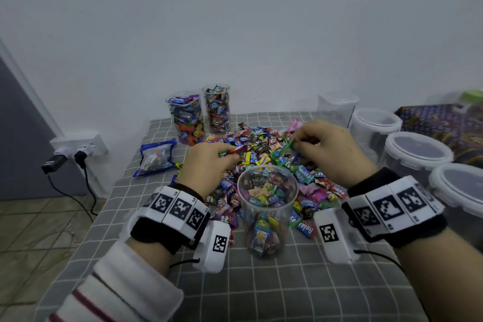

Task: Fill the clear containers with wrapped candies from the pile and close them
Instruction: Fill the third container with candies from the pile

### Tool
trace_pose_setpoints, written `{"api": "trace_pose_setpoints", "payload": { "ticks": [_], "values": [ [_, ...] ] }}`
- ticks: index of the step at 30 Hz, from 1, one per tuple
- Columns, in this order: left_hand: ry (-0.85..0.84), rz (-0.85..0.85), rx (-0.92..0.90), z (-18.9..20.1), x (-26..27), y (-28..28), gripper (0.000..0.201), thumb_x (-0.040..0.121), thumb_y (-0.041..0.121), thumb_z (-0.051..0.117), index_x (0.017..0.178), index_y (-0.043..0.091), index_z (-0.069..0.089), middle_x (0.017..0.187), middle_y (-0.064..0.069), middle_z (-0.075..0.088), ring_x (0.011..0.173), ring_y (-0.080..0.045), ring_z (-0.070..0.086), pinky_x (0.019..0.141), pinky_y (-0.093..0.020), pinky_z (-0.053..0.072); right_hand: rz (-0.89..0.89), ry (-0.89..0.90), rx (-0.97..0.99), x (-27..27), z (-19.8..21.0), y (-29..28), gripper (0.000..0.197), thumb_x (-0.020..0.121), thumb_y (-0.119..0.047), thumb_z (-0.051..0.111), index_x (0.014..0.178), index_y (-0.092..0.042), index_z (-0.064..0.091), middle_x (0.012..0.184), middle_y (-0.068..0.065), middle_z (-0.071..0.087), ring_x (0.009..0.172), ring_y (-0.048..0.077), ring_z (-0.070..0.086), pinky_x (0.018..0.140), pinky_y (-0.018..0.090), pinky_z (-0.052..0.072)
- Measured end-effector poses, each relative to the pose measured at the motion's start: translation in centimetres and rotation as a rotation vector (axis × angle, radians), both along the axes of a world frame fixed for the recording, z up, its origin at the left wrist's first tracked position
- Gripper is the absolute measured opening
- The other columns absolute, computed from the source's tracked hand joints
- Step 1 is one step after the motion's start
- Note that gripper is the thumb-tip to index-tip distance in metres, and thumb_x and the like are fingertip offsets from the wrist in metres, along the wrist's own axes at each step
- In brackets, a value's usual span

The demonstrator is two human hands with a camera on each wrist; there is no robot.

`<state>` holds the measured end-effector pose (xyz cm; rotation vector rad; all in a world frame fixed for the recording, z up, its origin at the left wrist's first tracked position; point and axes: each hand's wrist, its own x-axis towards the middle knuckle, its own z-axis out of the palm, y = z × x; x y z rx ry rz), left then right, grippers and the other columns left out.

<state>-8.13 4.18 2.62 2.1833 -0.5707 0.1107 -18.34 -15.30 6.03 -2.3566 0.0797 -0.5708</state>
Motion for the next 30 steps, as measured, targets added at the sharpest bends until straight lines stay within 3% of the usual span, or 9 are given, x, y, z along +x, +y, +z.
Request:
{"api": "trace_pose_setpoints", "payload": {
  "ticks": [6, 8, 11, 12, 15, 21, 24, 27, 30],
  "values": [
    [0.026, -0.011, -0.01, -0.1, -0.3, 0.1, 0.026, 0.087, 0.021, 0.066, 0.111, 0.013, 0.07, 0.083, -0.005, 0.072, 0.076, -0.012, 0.067, 0.078, -0.037, 0.055, 0.106, -0.09, 0.032, -0.9, 1.5, 2.1, 0.012, 0.083, -0.006, 0.064, 0.076, -0.016, 0.065, 0.079, -0.002, 0.059, 0.078, 0.027, 0.061, 0.076, 0.052, 0.05],
    [0.02, -0.013, -0.001, -0.3, -0.3, 0.2, 0.026, 0.087, 0.02, 0.066, 0.111, 0.013, 0.07, 0.075, 0.0, 0.067, 0.066, -0.001, 0.062, 0.076, -0.029, 0.054, 0.138, -0.089, 0.013, -1.2, 1.6, 2.9, 0.008, 0.082, -0.006, 0.065, 0.079, -0.013, 0.066, 0.077, -0.006, 0.057, 0.077, 0.024, 0.06, 0.076, 0.05, 0.051],
    [-0.017, -0.017, 0.059, -0.4, -0.3, 0.3, 0.026, 0.088, 0.023, 0.065, 0.112, 0.014, 0.07, 0.074, 0.005, 0.063, 0.059, 0.009, 0.053, 0.065, -0.016, 0.045, 0.168, -0.087, -0.067, -1.4, 1.3, 3.7, 0.005, 0.081, -0.006, 0.066, 0.079, -0.011, 0.067, 0.076, -0.009, 0.056, 0.074, 0.017, 0.056, 0.074, 0.037, 0.048],
    [-0.027, -0.01, 0.078, -0.4, -0.3, 0.3, 0.027, 0.088, 0.024, 0.065, 0.113, 0.015, 0.07, 0.076, 0.003, 0.064, 0.058, 0.006, 0.051, 0.063, -0.016, 0.043, 0.174, -0.079, -0.099, -1.4, 1.1, 3.9, 0.005, 0.081, -0.007, 0.066, 0.079, -0.012, 0.067, 0.076, -0.01, 0.055, 0.073, 0.015, 0.054, 0.073, 0.031, 0.045],
    [-0.012, -0.008, 0.079, -0.5, -0.4, 0.4, 0.028, 0.087, 0.025, 0.066, 0.114, 0.014, 0.069, 0.092, -0.004, 0.071, 0.07, -0.007, 0.058, 0.073, -0.024, 0.046, 0.184, -0.038, -0.223, -1.3, 0.6, 4.3, 0.007, 0.082, -0.007, 0.064, 0.082, -0.013, 0.068, 0.08, -0.01, 0.052, 0.076, 0.01, 0.048, 0.068, 0.021, 0.034],
    [0.009, -0.013, 0.049, -0.6, -0.5, 0.6, 0.023, 0.086, 0.024, 0.066, 0.106, 0.014, 0.072, 0.091, -0.003, 0.072, 0.075, -0.01, 0.062, 0.074, -0.024, 0.046, 0.223, 0.096, -0.435, -1.5, -0.5, 5.5, 0.014, 0.086, -0.01, 0.053, 0.09, -0.012, 0.066, 0.097, 0.001, 0.058, 0.089, 0.019, 0.054, 0.078, 0.031, 0.039],
    [0.033, -0.015, 0.012, -0.6, -0.8, 0.6, 0.019, 0.085, 0.021, 0.067, 0.102, 0.015, 0.074, 0.077, 0.002, 0.068, 0.068, -0.007, 0.063, 0.075, -0.028, 0.052, 0.236, 0.195, -0.522, -1.6, -0.5, 6.0, 0.02, 0.089, -0.012, 0.046, 0.095, -0.014, 0.065, 0.103, 0.003, 0.057, 0.093, 0.021, 0.054, 0.081, 0.033, 0.04],
    [0.048, -0.013, -0.003, -0.4, -1.0, 0.6, 0.019, 0.085, 0.02, 0.068, 0.102, 0.014, 0.074, 0.077, 0.002, 0.068, 0.07, -0.011, 0.064, 0.077, -0.033, 0.054, 0.245, 0.258, -0.56, -1.6, -0.2, 6.3, 0.024, 0.089, -0.013, 0.043, 0.095, -0.012, 0.066, 0.104, 0.005, 0.059, 0.093, 0.023, 0.055, 0.082, 0.034, 0.042],
    [0.037, -0.013, 0.003, -0.2, -1.1, 0.6, 0.019, 0.085, 0.02, 0.067, 0.102, 0.014, 0.074, 0.076, 0.003, 0.067, 0.067, -0.005, 0.061, 0.077, -0.028, 0.052, 0.259, 0.239, -0.546, -1.5, -0.1, 6.2, 0.023, 0.087, -0.01, 0.045, 0.091, -0.01, 0.067, 0.104, 0.005, 0.062, 0.092, 0.023, 0.056, 0.083, 0.034, 0.042]
  ]
}}
